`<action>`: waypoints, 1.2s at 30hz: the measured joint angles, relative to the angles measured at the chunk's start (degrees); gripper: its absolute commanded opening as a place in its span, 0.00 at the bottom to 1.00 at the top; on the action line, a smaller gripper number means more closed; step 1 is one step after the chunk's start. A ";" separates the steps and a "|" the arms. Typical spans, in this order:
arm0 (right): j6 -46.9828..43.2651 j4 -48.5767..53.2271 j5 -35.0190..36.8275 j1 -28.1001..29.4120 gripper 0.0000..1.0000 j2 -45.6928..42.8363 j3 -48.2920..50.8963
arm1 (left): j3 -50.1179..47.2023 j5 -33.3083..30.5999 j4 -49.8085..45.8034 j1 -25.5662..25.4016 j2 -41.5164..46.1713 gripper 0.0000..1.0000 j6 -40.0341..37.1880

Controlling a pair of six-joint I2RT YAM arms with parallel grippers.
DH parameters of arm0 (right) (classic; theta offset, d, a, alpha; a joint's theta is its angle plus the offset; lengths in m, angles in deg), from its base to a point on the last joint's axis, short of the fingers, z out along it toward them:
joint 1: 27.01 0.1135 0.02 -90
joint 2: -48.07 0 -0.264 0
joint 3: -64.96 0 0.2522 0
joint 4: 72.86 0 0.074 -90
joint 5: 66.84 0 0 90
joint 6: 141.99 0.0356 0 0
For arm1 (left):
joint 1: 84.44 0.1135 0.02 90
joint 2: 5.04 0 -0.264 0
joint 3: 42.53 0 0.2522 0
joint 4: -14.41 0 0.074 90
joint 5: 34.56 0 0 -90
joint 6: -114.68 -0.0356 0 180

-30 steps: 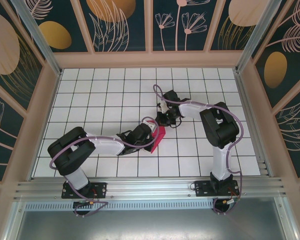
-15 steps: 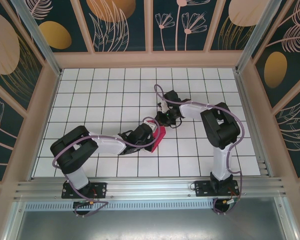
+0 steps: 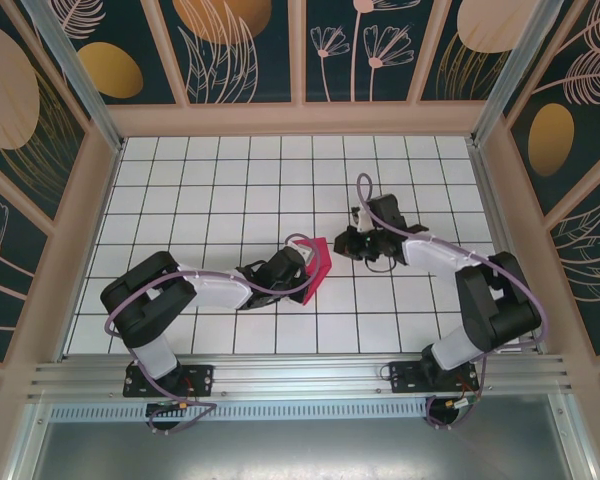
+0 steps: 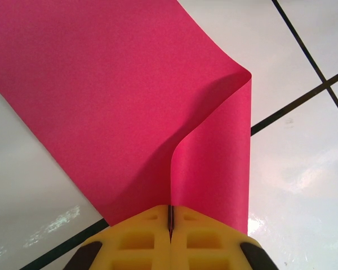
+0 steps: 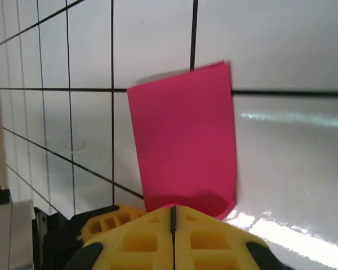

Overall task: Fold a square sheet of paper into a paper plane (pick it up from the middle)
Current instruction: Third fold the triangle at the center of the table.

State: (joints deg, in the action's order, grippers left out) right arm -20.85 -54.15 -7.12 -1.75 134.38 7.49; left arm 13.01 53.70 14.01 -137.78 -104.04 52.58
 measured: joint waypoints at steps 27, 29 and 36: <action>11.17 -15.06 -1.07 6.99 0.04 9.14 7.50 | 0.00 0.28 0.00 0.00 0.00 0.02 0.17; 11.02 -15.08 -1.07 6.99 0.05 9.09 7.50 | 0.00 0.31 0.00 0.00 0.00 0.02 0.17; 9.66 -13.64 -1.46 5.09 0.06 3.98 7.48 | 0.00 0.31 -0.02 0.00 -0.02 0.02 0.20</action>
State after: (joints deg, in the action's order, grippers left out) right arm -11.19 -67.78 -8.58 3.34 138.35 14.97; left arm 13.01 54.01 13.99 -137.78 -104.07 52.78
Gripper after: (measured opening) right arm 0.065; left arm 0.066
